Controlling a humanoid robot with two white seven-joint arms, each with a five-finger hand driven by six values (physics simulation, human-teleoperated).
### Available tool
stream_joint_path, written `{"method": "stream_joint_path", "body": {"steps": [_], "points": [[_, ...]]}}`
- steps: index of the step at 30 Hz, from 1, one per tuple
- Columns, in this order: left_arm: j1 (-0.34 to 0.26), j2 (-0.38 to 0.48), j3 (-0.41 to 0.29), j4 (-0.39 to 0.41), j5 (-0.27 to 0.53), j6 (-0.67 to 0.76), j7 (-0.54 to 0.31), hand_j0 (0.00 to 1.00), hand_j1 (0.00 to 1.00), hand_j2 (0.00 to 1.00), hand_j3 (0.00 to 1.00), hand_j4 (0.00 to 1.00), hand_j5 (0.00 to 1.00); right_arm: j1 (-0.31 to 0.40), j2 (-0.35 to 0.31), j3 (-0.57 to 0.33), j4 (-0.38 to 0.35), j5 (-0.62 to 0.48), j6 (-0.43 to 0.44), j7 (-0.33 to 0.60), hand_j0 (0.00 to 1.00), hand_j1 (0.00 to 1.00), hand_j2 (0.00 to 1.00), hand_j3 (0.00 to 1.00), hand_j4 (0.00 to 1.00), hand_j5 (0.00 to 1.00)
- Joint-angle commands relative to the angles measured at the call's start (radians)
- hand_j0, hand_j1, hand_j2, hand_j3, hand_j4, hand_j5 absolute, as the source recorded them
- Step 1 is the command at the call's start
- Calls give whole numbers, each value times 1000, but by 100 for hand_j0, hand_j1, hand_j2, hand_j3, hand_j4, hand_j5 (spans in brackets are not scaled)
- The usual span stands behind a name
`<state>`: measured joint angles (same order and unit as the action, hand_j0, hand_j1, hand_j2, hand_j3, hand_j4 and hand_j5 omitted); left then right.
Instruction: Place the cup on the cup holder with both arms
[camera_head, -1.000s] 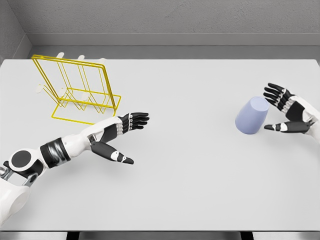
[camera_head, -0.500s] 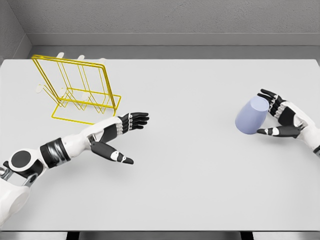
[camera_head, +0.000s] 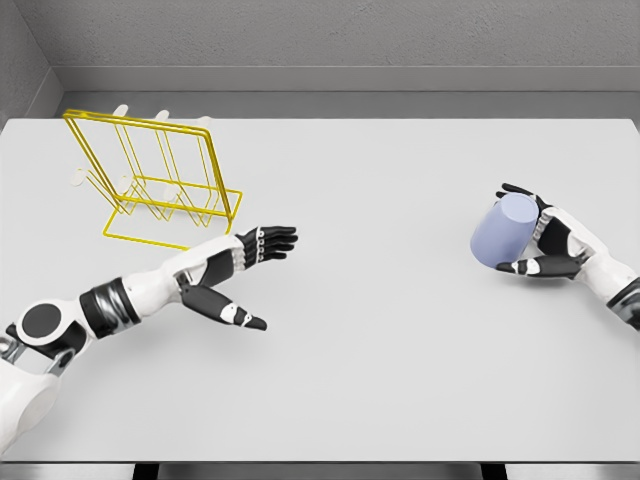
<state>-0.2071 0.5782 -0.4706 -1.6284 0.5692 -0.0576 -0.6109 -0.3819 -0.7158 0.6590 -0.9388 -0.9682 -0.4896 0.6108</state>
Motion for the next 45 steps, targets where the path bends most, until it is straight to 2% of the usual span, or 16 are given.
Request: {"method": "stream_joint_path", "body": {"steps": [1,7,11,15,18,23,41,45], "points": [[0,0,10,-2,8,-1,0,100,100,100,100,100,100,0,7,-1,-2,-4,0,0,100,100,100,100,100,100],[2,-1,12,-1,6,1,0,100,100,100,100,100,100,-8,15,1,0,-3,3,0,100,100,100,100,100,100],[3,-1,23,-2,8,1,0,100,100,100,100,100,100,-14,21,1,3,-1,22,0,94,94,94,94,94,94],[3,-21,24,-8,8,-1,0,100,100,100,100,100,100,-18,22,5,17,-3,23,0,84,84,84,84,84,84],[3,-26,21,-8,1,-61,0,100,100,100,100,100,100,-26,35,5,20,-3,23,0,78,78,78,78,78,78],[14,-27,21,-8,3,-61,0,100,100,100,100,100,100,-26,35,7,20,-3,20,0,75,75,75,75,75,75],[18,-38,23,-10,4,-64,0,100,100,100,100,100,100,-78,33,4,-9,-3,8,0,72,72,72,72,72,72],[20,-38,23,-8,3,-64,0,100,100,100,100,100,100,-80,35,4,-38,-3,8,0,72,72,72,72,72,72]]}}
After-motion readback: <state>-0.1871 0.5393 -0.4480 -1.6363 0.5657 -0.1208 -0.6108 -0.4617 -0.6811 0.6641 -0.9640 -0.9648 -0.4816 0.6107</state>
